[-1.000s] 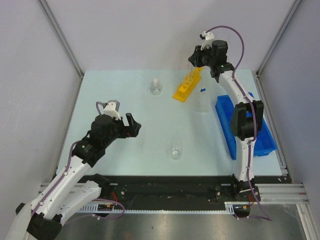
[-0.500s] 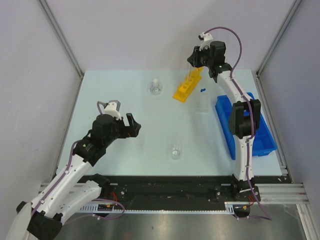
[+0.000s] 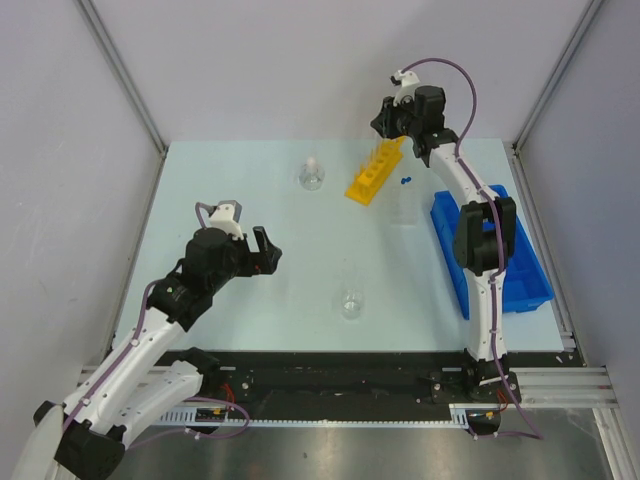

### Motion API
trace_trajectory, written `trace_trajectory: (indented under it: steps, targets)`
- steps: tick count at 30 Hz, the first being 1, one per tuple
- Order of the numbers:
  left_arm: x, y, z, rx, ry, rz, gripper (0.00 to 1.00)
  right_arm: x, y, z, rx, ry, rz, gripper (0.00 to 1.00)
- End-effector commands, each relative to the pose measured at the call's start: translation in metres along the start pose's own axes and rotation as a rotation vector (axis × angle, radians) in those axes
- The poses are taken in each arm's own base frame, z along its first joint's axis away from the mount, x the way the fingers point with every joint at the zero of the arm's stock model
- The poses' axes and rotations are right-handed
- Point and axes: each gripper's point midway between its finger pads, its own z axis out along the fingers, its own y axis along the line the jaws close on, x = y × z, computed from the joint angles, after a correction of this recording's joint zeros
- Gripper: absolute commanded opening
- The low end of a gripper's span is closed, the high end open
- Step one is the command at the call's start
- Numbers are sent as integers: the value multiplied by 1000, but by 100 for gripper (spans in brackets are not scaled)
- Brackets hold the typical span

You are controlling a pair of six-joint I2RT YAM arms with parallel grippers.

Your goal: Organize the chemistry lab equipment

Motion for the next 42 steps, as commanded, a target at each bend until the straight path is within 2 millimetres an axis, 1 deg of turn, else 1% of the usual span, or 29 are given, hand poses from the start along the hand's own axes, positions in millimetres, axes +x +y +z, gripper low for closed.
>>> trace_trajectory:
  steps: [1,2,4,5,8,9,11,12,14,17,23,29,32,34,36,40,41,42]
  targets:
    - [-13,1,-1,-7,-37,7,96,-14,6,-1,-31,-36,-51,17]
    - [-13,0,-1,-5,-38,6,96,-9,5,-2,-32,-29,-48,17]
    - [-12,0,0,-2,-33,7,96,-11,6,-5,-39,-31,-50,18]
    - [-12,0,0,-1,-32,7,96,-6,6,-5,-40,-22,-46,18]
    - [-12,-1,1,2,-31,6,96,-5,6,-9,-43,-20,-48,18]
    - [-12,-1,1,4,-30,5,96,2,5,-9,-43,-8,-45,19]
    - [-11,-1,1,5,-30,5,96,1,8,-12,-47,-12,-50,18]
    - [-11,-1,1,5,-30,5,96,8,7,-13,-46,0,-46,18]
    - [-12,-2,0,9,-35,6,96,10,8,-14,-50,2,-52,19]
    - [-12,-2,0,10,-33,3,97,18,10,-15,-54,15,-50,19]
    - [-12,-2,0,10,-34,3,97,22,10,-18,-57,20,-50,19]
    - [-12,-2,-1,11,-32,1,97,21,11,-19,-56,19,-52,19]
    - [-13,-2,-1,10,-37,0,97,17,12,-22,-53,9,-54,18]
    - [-13,-2,-1,12,-37,0,97,13,12,-23,-50,2,-60,18]
    - [-12,-2,0,12,-33,1,97,6,14,-23,-50,-13,-76,18]
    - [-11,-2,0,11,-31,2,97,2,20,-22,-68,-22,-122,17]
    - [-11,-2,0,11,-31,2,97,-5,21,-20,-72,-49,-149,17]
    - [-11,-1,1,9,-28,3,97,-7,22,-21,-81,-58,-162,17]
